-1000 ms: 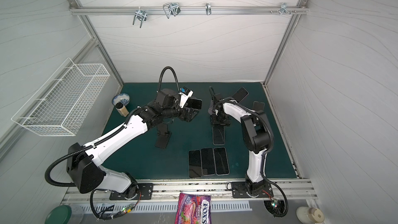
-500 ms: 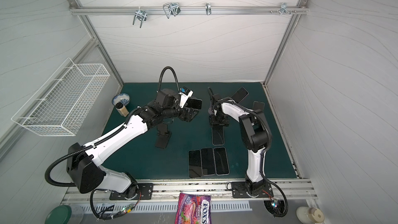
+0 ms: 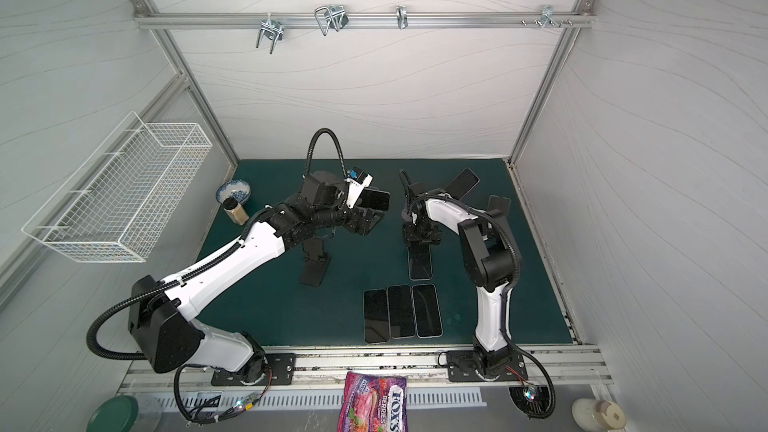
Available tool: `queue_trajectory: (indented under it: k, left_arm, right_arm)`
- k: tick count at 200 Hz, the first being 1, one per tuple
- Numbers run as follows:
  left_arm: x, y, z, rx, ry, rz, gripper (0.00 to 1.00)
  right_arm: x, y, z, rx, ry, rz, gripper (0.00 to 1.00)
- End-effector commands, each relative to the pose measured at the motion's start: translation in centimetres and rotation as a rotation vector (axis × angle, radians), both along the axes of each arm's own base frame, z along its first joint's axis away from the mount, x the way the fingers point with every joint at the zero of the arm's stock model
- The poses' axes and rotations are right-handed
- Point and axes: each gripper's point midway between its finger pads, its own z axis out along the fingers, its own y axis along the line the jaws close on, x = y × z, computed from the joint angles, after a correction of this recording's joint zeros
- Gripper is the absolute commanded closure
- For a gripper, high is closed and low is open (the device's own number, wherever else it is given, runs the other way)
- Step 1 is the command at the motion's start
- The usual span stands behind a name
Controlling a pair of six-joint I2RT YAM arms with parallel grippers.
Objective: Remove the phone from the phone stand
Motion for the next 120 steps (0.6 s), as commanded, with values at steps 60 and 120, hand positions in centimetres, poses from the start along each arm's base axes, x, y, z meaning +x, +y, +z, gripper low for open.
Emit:
queue_trajectory:
  k: [60,120]
  left_arm:
    - [0.6,-0.4,1.2,-0.002,-0.040,-0.002,0.10]
    - [0.6,-0.4,1.3,0.000,-0.042,0.001,0.10]
  right_arm:
    - [-0.6,-0.2,-0.8,-0.006,0.019,-0.009,0.28]
    - [-0.4,-0.1,0.3,0.000,0.003,-0.003,0.25]
